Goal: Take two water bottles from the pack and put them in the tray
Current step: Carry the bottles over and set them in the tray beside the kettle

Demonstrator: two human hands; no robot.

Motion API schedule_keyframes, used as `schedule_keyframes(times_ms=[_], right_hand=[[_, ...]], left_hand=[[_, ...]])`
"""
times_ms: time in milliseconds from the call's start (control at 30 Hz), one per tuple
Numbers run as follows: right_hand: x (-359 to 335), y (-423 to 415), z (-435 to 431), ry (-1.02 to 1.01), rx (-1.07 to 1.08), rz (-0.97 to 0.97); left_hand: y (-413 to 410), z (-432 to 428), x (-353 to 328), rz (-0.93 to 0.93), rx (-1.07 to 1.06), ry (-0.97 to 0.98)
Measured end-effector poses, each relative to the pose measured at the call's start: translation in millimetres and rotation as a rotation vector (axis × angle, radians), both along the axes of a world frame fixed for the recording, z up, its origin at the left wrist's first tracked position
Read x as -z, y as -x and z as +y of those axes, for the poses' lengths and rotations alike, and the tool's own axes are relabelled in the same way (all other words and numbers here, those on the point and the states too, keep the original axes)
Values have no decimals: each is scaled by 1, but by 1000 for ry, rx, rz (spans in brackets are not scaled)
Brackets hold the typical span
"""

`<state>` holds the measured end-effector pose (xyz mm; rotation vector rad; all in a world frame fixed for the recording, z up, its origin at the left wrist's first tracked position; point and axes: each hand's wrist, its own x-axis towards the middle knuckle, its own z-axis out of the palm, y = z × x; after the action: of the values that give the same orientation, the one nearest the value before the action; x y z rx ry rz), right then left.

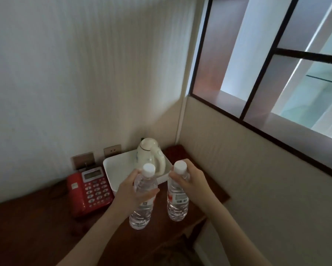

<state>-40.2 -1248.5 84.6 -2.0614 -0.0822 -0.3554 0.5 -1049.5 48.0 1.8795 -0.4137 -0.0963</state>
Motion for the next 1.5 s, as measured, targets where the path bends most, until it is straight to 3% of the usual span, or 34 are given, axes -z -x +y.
schedule_keyframes(times_ms=[367, 867, 1233, 1500], right_hand=[[54, -55, 3, 73, -184, 121], [110, -95, 18, 128, -131, 202], [119, -117, 14, 226, -293, 269], [123, -114, 5, 191, -411, 178]], left_hand=[[-9, 8, 53, 177, -306, -9], [-34, 9, 108, 207, -409, -23], [-45, -8, 118, 244, -473, -52], [-46, -10, 115, 233, -377, -23]])
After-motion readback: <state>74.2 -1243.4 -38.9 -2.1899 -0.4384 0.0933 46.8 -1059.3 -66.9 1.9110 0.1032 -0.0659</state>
